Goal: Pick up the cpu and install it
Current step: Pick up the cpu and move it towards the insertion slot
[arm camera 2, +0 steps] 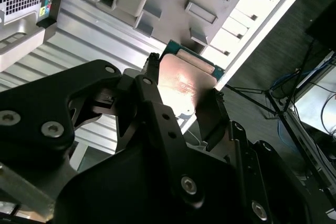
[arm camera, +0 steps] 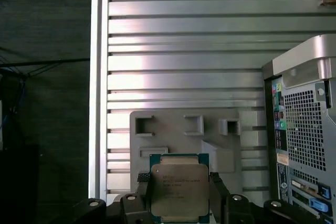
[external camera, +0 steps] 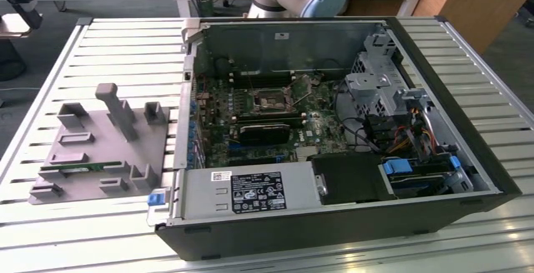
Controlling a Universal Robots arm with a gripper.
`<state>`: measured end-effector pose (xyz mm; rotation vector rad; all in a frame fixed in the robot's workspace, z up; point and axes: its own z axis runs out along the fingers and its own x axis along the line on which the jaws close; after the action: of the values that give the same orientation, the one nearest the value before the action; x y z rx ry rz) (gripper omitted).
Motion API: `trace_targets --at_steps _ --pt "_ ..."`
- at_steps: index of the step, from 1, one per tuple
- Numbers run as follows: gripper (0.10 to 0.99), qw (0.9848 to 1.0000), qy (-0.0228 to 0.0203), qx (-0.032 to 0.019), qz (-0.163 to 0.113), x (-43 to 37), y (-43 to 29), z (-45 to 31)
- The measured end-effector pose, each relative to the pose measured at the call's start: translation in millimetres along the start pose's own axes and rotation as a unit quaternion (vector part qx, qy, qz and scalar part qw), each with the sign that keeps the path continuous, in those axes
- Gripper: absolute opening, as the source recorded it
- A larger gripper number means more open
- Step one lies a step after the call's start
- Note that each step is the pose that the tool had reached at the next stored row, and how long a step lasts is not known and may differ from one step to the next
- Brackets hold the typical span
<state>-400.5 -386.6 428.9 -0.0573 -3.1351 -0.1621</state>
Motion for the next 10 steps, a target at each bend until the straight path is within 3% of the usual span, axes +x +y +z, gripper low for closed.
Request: trace_targets --at_steps 10 --pt "0.533 1.0 0.0 0.0 0.0 -23.9 0.9 0.1"
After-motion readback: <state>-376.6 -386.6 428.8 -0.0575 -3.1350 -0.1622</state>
